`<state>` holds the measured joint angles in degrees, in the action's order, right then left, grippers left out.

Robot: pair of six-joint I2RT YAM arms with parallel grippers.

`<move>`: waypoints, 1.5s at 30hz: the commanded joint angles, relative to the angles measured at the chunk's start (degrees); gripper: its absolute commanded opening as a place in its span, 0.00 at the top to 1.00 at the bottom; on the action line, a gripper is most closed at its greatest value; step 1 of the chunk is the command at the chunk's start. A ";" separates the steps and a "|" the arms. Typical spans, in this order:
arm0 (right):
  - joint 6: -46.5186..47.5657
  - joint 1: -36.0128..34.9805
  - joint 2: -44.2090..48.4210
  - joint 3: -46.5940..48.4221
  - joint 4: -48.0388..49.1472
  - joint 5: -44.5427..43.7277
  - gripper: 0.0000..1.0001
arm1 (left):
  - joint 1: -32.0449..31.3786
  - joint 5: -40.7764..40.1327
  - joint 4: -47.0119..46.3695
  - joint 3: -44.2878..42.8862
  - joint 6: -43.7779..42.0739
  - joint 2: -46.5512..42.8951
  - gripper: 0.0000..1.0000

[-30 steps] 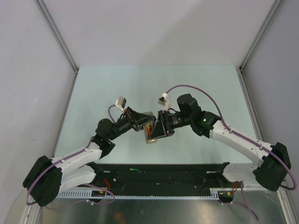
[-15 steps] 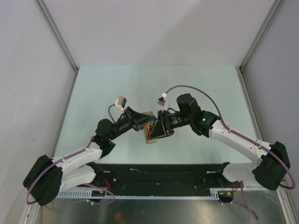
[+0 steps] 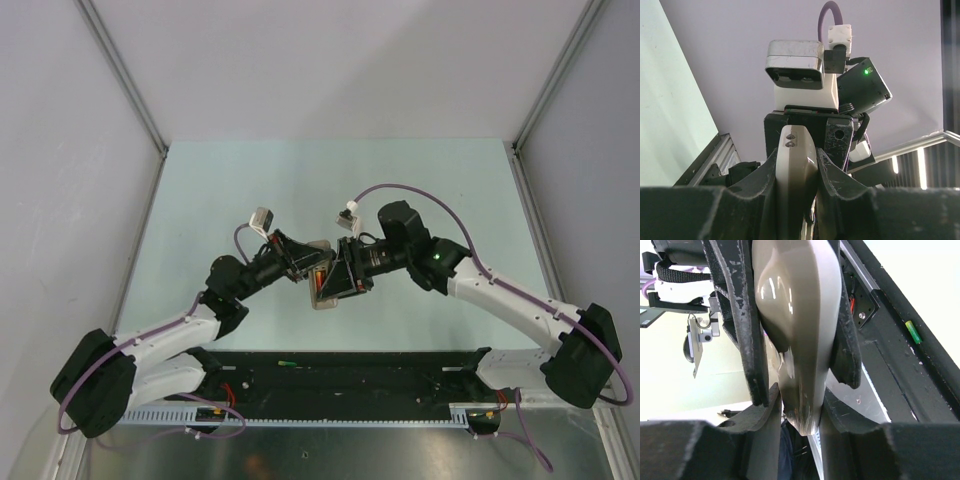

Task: Load the batteries into the remote control

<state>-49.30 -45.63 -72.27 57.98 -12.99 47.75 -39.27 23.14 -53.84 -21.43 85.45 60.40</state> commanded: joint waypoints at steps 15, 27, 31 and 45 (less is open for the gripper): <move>2.10 3.61 4.41 1.26 1.39 -7.05 0.22 | -0.46 2.27 -4.60 -0.02 -0.63 0.68 1.00; 16.24 5.20 13.65 5.57 -18.98 -29.34 0.13 | 5.43 3.23 -4.25 2.88 -4.23 1.48 1.00; 18.79 3.71 7.25 2.59 -20.76 -40.33 0.26 | 7.18 3.67 -3.38 5.52 -5.55 -2.64 1.00; 25.74 1.50 -18.16 3.10 -4.59 -51.17 0.52 | 14.22 6.31 11.04 11.76 -12.06 -17.51 1.00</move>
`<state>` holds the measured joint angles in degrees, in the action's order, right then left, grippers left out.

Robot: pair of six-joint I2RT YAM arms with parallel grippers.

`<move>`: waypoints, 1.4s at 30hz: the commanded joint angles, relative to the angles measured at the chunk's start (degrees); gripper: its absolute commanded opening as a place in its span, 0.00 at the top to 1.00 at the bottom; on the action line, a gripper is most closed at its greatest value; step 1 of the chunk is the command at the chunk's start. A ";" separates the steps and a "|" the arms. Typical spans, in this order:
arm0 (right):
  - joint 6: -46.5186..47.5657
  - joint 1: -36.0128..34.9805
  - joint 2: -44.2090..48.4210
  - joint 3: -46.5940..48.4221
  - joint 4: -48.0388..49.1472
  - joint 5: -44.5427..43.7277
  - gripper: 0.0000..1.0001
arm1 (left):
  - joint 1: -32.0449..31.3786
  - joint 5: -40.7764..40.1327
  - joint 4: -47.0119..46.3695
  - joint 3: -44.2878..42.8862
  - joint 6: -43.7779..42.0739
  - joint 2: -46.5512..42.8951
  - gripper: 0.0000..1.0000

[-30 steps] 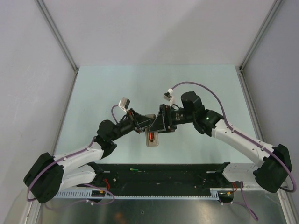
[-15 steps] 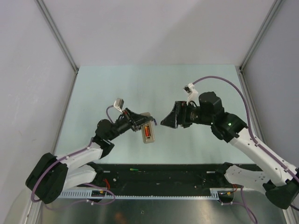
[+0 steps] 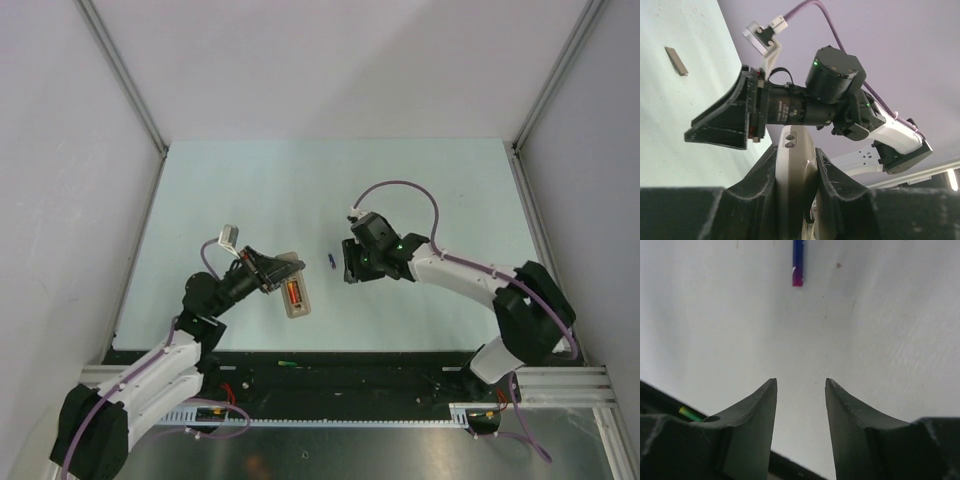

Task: Load the batteries into the remote control

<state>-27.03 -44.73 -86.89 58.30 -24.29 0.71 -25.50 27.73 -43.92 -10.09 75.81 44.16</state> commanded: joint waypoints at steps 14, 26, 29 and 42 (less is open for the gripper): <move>7.16 1.93 -20.24 14.82 8.39 -6.07 0.42 | 0.54 1.98 1.82 -0.55 -3.30 -1.01 1.00; 8.92 -0.79 -26.40 20.00 6.63 -9.06 0.50 | 0.54 1.98 2.09 0.33 -3.21 -1.62 1.00; 9.89 -1.32 -27.89 21.94 4.96 -10.55 0.55 | 0.54 1.89 2.17 0.42 -3.13 -1.71 1.00; 9.89 -1.85 -31.49 24.75 1.18 -13.80 0.75 | 0.45 1.89 2.17 0.51 -3.30 -1.80 1.00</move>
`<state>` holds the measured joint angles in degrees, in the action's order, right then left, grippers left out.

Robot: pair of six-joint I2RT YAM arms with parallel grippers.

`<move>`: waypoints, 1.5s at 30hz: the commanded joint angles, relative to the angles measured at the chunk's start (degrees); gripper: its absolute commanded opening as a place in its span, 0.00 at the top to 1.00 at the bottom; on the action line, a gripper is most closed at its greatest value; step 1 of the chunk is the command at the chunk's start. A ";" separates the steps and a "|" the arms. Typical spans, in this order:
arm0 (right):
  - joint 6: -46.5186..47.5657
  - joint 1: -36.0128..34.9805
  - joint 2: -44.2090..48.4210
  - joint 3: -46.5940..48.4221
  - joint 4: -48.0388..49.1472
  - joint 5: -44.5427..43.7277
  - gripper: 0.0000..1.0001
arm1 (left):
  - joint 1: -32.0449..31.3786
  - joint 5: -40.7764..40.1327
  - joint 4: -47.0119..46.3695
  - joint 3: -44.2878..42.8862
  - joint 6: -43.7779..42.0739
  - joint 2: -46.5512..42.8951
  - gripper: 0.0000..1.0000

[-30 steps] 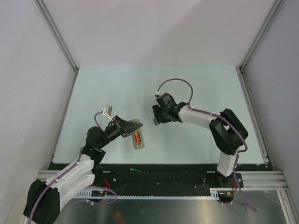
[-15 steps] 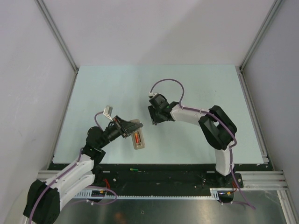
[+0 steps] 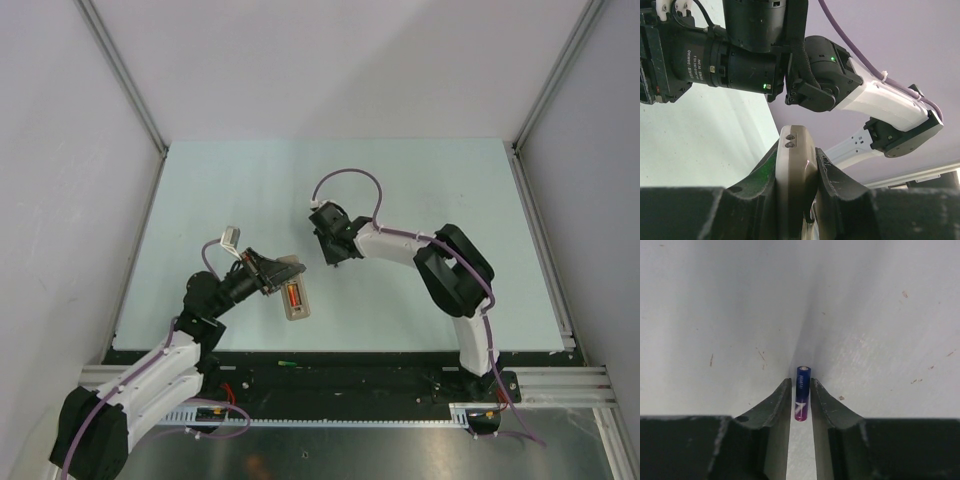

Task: Load the batteries into the remote control

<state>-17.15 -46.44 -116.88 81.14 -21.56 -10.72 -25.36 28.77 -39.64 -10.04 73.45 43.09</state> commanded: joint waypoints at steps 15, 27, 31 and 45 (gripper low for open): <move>0.54 -0.23 -4.85 9.82 -9.80 -1.94 0.70 | 0.32 0.84 -1.76 0.55 -1.29 -0.90 1.00; 1.15 -0.41 -8.80 19.22 -19.74 -1.50 0.66 | 0.23 1.02 -1.67 0.55 -1.29 -1.52 1.00; 1.59 -0.50 -9.59 20.19 -20.54 -0.97 0.66 | 0.05 1.02 -1.58 0.55 -1.47 -1.78 1.00; 1.94 -0.23 -10.91 21.16 -20.80 0.09 0.67 | -0.30 0.93 -1.32 0.64 -1.55 -1.87 1.00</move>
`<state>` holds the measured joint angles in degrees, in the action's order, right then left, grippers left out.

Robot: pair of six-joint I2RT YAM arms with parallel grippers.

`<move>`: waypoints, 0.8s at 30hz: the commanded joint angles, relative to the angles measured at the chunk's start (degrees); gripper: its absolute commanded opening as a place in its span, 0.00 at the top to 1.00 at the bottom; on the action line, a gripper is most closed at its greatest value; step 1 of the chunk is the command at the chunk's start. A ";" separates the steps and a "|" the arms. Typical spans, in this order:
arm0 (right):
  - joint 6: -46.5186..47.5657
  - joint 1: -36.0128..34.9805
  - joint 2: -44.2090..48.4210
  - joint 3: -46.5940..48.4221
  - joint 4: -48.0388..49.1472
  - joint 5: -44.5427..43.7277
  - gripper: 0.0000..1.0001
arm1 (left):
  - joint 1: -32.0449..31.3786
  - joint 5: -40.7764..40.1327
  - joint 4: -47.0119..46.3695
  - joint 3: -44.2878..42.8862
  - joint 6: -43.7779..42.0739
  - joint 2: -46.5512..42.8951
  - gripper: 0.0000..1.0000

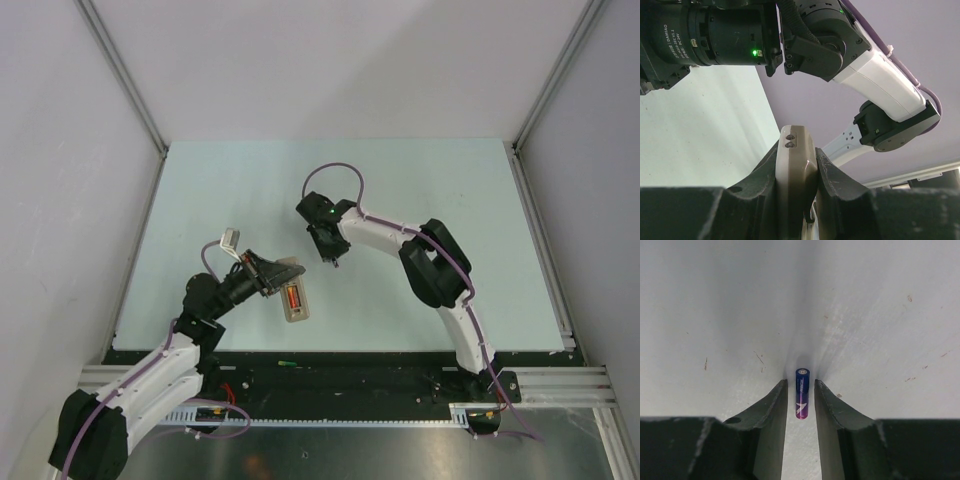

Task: Load the batteries into the remote control

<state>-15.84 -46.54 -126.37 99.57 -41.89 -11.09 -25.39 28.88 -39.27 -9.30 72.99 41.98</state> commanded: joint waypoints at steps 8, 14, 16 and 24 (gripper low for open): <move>0.63 0.23 -2.48 4.41 -0.91 0.90 0.64 | -0.37 0.91 -1.60 -0.28 -1.18 -0.67 1.00; 0.54 0.40 -2.66 4.14 -1.00 1.69 0.68 | -0.54 0.91 -1.52 -0.28 -1.36 -0.49 1.00; 0.54 0.40 -2.75 4.05 -1.09 1.60 0.71 | -0.63 0.91 -1.43 -0.28 -1.27 -0.58 1.00; -0.33 0.66 -1.26 2.04 -0.65 1.07 0.93 | -0.54 0.82 -1.43 -0.28 -1.27 -0.67 1.00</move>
<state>-15.77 -46.26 -127.90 101.97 -42.39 -9.63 -25.76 28.88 -39.24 -9.30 72.95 41.98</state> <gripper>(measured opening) 0.146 0.313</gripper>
